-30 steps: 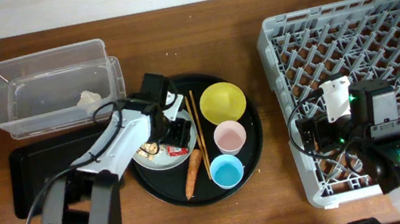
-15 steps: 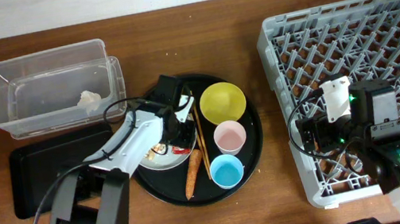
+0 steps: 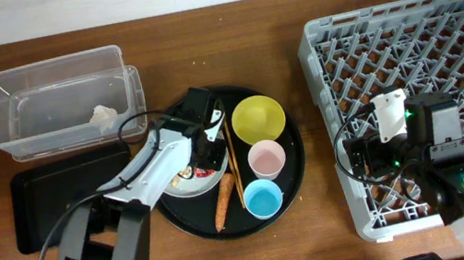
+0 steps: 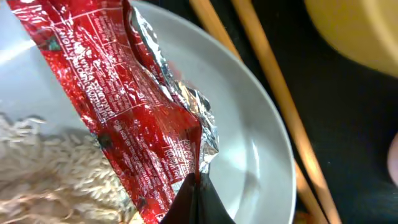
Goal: Sort waste into correct bins and load items into the dishwasher rack
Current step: 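Grasp the white tissue from the plate and drop it into the bin, then grasp the blue cup with the left gripper and lift it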
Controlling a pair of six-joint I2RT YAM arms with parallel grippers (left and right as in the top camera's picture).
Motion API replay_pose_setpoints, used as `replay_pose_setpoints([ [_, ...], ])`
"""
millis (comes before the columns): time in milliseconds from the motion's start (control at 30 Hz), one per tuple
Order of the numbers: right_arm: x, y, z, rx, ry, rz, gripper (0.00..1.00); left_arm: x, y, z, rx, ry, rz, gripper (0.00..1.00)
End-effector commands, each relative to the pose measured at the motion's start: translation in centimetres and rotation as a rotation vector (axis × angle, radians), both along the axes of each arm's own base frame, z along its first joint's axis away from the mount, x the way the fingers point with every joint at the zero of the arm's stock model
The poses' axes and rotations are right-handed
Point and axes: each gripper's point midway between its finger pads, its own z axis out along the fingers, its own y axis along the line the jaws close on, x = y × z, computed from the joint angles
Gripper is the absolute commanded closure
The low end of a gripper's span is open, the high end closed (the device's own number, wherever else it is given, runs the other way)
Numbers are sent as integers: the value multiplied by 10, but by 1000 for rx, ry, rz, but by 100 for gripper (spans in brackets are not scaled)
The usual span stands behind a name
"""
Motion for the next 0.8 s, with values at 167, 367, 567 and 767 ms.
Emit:
replay_pose_setpoints([
  [167,2,0,9,10,-19,-9,2,82,125,163,-52,-530,345,100],
  [367,2,0,9,10,-19,-9,2,142,220,154,-30,-700,553,100],
  [567,2,0,9,10,-19,-9,2,164,214,135,-63,-717,533,62],
  [767,1,4,9,30,-17,7,2,59,80,128,-202,-318,231,46],
])
